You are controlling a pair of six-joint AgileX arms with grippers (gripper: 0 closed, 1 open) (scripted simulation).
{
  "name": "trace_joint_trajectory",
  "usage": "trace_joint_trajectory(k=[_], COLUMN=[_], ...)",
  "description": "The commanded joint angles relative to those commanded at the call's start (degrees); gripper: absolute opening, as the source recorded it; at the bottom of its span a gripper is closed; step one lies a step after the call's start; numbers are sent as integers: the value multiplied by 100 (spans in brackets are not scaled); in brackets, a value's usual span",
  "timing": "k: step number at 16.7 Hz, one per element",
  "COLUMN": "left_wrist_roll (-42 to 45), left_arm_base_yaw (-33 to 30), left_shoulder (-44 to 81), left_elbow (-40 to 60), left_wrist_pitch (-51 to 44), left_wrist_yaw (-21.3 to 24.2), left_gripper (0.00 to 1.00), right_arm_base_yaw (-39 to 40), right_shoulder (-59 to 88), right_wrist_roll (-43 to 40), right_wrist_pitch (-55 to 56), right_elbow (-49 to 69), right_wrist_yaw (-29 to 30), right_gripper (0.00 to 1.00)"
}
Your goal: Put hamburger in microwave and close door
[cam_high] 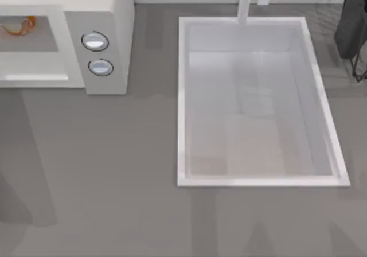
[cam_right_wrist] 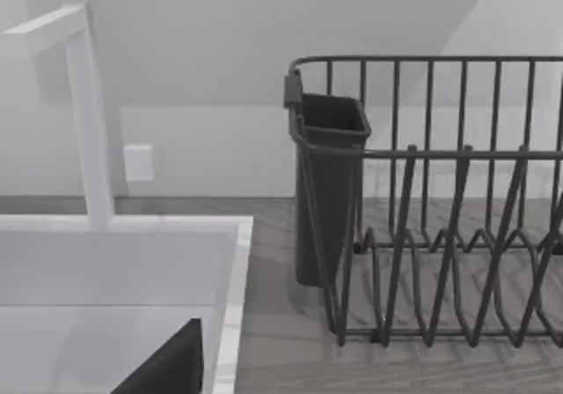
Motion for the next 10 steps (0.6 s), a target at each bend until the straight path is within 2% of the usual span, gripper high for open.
trace_joint_trajectory(k=[7,10], left_wrist_roll=[-112,-483], left_arm_base_yaw=[-75,-472], left_shoulder=[-138,-555], left_elbow=[-174,-522], left_wrist_pitch=[92,222], left_wrist_yaw=[-42,-323], left_gripper=[0,0], right_arm_base_yaw=[0,0], right_shoulder=[0,0], right_wrist_roll=[0,0], right_wrist_pitch=[0,0], right_elbow=[0,0], right_wrist_yaw=[0,0], right_gripper=[100,100])
